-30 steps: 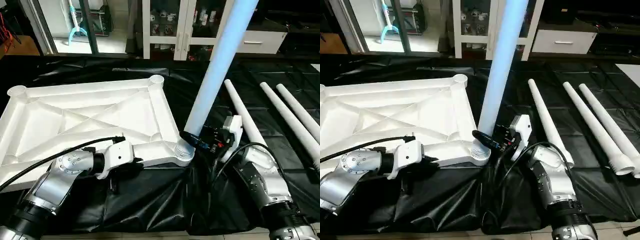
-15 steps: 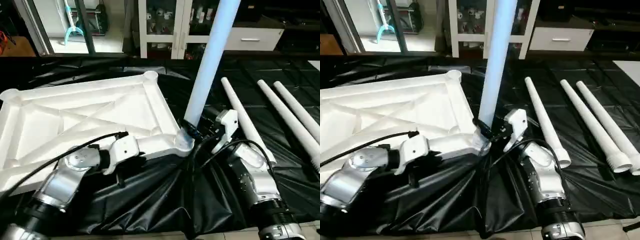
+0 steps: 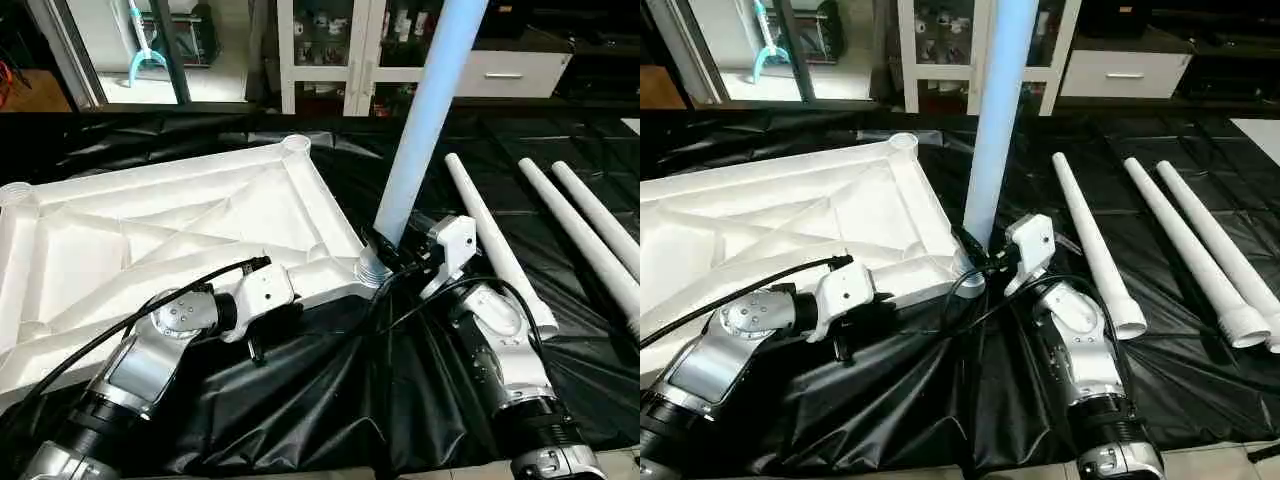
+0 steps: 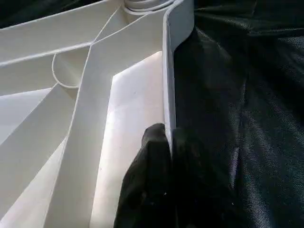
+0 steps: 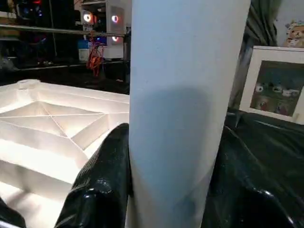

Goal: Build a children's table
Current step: Insert table leg to table base

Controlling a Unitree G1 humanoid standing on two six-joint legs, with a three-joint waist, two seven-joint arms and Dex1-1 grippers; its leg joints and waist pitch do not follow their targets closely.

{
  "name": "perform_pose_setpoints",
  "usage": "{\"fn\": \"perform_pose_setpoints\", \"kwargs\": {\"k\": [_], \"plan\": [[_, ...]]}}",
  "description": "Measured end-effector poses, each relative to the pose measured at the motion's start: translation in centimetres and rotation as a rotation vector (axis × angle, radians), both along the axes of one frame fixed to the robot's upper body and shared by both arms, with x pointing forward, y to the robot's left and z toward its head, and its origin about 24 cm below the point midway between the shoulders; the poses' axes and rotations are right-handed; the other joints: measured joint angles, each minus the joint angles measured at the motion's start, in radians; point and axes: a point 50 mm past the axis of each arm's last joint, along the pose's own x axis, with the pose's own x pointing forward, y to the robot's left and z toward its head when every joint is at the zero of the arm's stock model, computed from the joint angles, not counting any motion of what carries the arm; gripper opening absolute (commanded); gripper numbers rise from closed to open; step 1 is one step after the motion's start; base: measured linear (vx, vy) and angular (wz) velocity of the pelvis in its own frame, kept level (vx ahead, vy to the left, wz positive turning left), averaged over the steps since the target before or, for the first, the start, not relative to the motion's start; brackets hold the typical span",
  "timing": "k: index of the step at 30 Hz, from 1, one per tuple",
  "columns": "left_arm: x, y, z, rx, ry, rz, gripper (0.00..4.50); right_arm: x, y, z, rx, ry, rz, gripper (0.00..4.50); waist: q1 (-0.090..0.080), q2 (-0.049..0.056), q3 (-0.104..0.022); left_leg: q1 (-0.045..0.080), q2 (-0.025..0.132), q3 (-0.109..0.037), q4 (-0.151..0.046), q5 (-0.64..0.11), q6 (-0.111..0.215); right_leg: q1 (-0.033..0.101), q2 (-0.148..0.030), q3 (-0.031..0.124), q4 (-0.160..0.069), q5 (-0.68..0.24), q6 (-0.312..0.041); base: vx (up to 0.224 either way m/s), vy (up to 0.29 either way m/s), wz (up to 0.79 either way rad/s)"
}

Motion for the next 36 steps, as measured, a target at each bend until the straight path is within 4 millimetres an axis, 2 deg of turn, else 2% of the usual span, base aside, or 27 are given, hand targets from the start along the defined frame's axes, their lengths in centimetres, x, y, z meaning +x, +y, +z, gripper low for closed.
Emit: {"fn": "perform_pose_setpoints", "kwargs": {"k": [8,16,20,23,30,36], "plan": [[0.0,0.0,0.1,0.002,-0.003,0.006,0.10,0.2,0.5,-0.1,0.029,0.010,-0.043,1.84,-0.002,-0.002,0.001,0.000,0.000,0.000,0.000,0.000,0.000,0.000,0.000,0.000,-0.001,-0.001,0.002,0.000,0.000,0.00],[0.5,-0.8,0.2,0.004,-0.030,0.048,0.10,1.1,1.1,0.3,0.059,0.046,-0.185,1.84,-0.005,-0.001,0.003,-0.001,0.000,0.000,-0.001,0.000,0.000,-0.001,0.000,0.000,-0.003,-0.003,0.006,0.000,0.000,0.00],[0.9,-1.8,0.2,0.005,-0.058,0.072,0.10,1.5,1.1,0.5,0.055,0.041,-0.278,1.84,-0.001,0.001,0.004,-0.002,0.000,0.000,-0.001,0.000,0.000,-0.001,0.000,0.001,-0.004,-0.003,0.005,0.000,0.000,0.00],[1.6,-3.4,0.2,0.002,-0.093,0.115,0.10,2.0,1.0,0.8,0.004,0.018,-0.397,1.84,0.004,0.005,0.006,-0.003,0.000,0.004,-0.002,0.000,0.000,-0.001,-0.001,0.002,-0.006,0.000,0.000,0.000,0.000,0.00],[2.0,-6.0,0.4,-0.055,-0.132,0.172,0.10,2.4,0.7,1.1,-0.031,-0.012,-0.569,1.84,0.009,0.002,0.007,-0.006,0.000,0.006,-0.005,0.000,0.000,0.001,-0.002,0.001,-0.012,0.001,0.000,0.000,0.000,0.00],[2.1,-6.5,0.5,-0.064,-0.149,0.186,0.10,2.4,0.9,1.2,-0.019,-0.017,-0.618,1.84,0.015,0.000,0.008,-0.010,0.000,0.007,-0.004,0.001,0.003,0.003,-0.003,0.000,-0.013,0.003,0.000,0.000,0.000,0.00]]}}
